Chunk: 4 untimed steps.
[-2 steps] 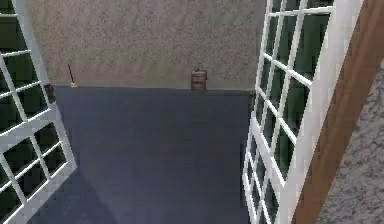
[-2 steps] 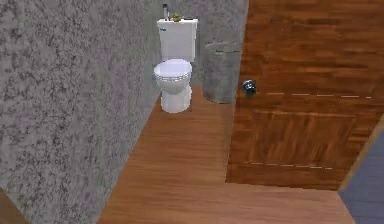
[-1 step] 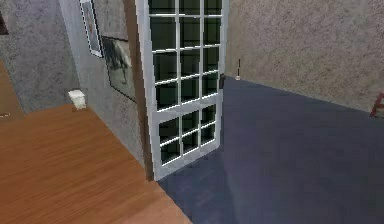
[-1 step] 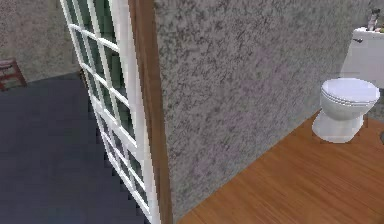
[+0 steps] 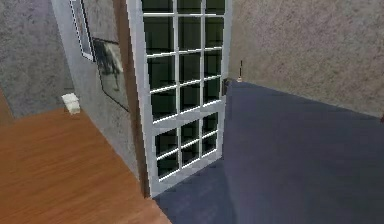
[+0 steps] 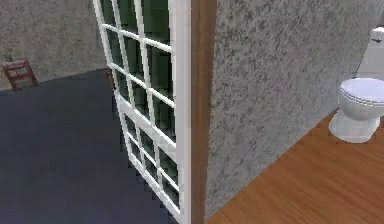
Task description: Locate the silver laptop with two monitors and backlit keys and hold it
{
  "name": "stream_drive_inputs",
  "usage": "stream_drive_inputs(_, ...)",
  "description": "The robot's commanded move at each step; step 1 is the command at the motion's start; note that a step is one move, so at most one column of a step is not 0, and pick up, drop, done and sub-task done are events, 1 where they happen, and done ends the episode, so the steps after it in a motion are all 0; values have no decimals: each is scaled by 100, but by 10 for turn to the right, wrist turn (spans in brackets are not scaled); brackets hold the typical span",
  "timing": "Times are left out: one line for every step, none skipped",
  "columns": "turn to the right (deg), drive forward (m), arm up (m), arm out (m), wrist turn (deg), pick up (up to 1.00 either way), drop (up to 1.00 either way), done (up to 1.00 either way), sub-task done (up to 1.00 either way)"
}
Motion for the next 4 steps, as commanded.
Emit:
stream_drive_inputs(-150, 0, 0, 0, 0, 0, 0, 0, 0)
stream_drive_inputs(0, 70, 0, 0, 0, 0, 0, 0, 0)
stream_drive_inputs(-420, 0, 0, 0, 0, 0, 0, 0, 0)
stream_drive_inputs(0, 45, 0, 0, 0, 0, 0, 0, 0)
